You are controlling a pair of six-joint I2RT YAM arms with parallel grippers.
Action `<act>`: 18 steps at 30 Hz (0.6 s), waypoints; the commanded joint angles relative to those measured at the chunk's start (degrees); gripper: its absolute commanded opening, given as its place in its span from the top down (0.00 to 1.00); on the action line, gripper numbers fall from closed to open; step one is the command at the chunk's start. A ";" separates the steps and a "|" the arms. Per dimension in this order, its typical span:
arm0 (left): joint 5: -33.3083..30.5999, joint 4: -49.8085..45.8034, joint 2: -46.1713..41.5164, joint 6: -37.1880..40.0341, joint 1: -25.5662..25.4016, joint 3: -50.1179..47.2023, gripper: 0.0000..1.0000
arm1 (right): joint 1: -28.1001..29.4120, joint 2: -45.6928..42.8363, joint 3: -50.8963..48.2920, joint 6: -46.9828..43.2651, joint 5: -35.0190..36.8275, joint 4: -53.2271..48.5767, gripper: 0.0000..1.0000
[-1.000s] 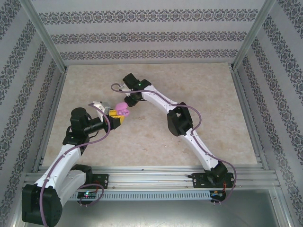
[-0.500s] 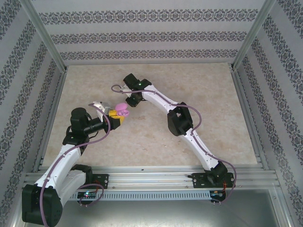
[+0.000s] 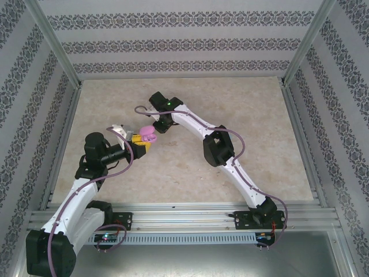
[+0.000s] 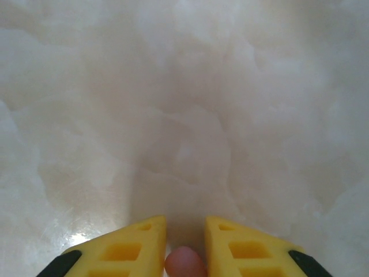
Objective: Insert the wireless bluetooth earbuds into the charging case
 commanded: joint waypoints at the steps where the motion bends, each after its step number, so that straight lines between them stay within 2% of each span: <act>1: 0.06 -0.35 -0.83 0.98 0.42 1.48 0.76 | 0.13 -0.46 -0.08 1.41 1.20 -4.04 0.77; 9: 0.21 -0.36 -1.35 0.61 0.46 1.39 0.76 | -0.39 -1.77 -1.20 2.12 1.03 -6.69 0.69; 18: 0.24 -0.35 -2.11 0.24 0.40 0.77 0.76 | -0.46 -1.87 -2.44 2.83 0.29 -8.88 0.76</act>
